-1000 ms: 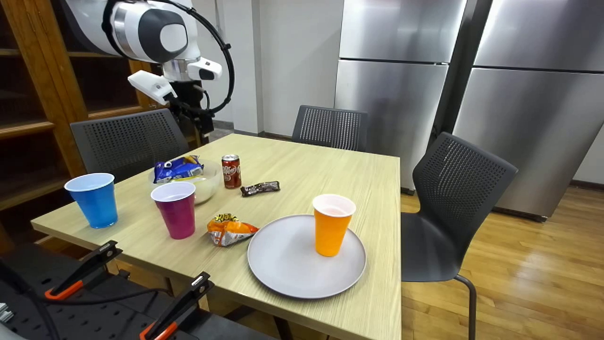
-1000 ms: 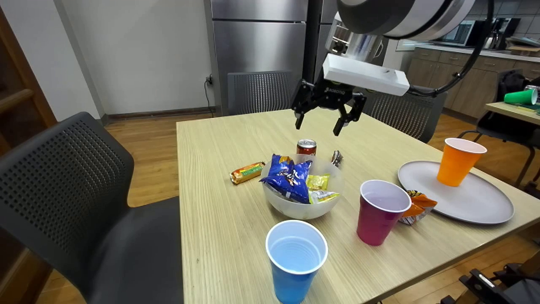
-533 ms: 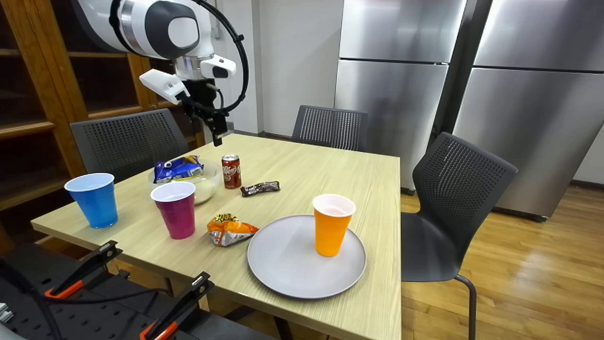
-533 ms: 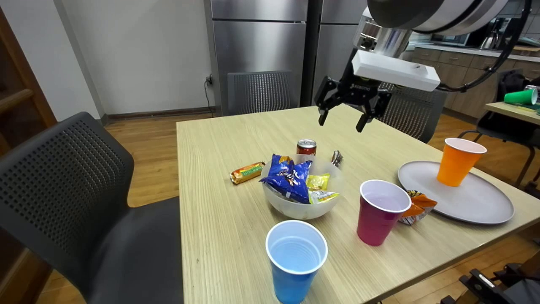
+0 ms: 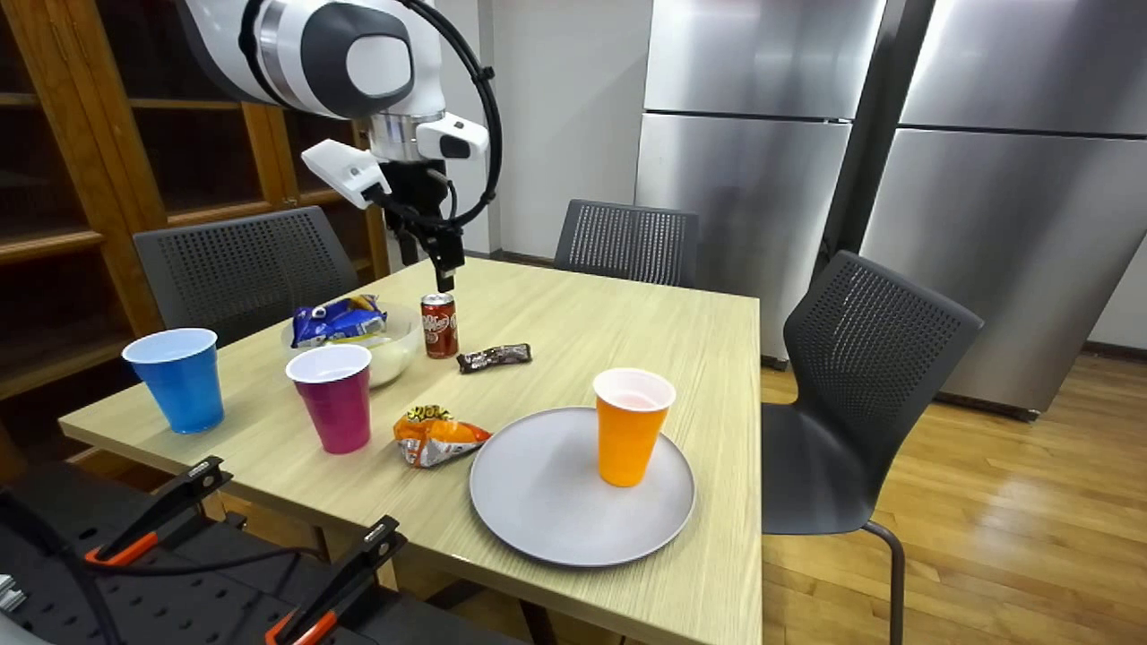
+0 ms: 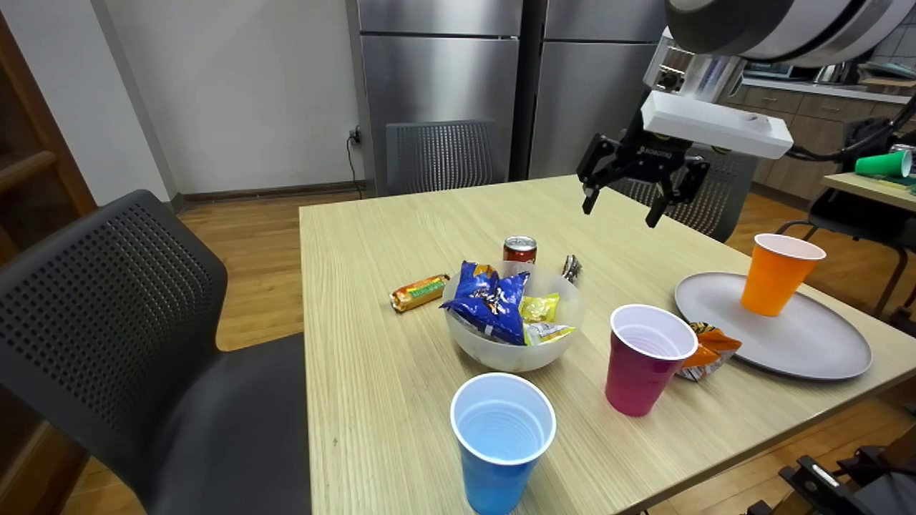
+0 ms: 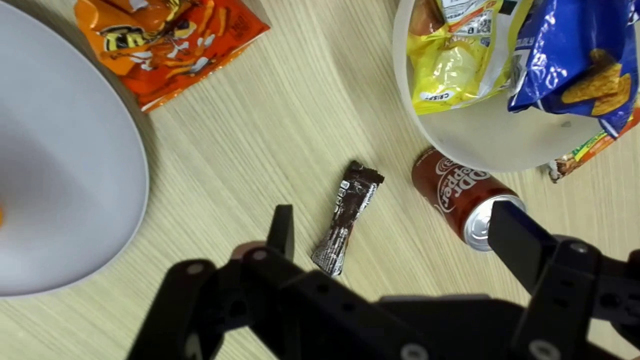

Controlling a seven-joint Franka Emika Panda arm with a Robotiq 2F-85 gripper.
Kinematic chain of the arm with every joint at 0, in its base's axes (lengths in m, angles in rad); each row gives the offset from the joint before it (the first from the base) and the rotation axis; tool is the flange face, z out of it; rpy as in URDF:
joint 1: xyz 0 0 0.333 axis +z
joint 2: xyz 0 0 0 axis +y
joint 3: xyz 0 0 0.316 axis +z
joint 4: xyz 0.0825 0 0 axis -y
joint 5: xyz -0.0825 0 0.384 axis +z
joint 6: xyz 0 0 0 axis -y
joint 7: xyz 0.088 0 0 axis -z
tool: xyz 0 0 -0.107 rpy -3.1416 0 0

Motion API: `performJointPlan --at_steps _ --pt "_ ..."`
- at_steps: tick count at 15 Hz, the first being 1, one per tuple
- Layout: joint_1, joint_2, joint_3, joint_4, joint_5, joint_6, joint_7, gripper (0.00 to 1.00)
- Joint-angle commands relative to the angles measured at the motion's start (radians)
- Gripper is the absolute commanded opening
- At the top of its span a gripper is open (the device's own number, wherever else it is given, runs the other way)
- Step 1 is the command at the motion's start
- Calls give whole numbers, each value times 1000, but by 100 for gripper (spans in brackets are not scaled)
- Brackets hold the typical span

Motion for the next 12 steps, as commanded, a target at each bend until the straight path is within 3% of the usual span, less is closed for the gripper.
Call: performJointPlan --at_steps 1,12 --pt "-36 -37 -7 -34 45 -28 -39 100" --pt "-63 -1 -41 -87 77 -38 -2 100"
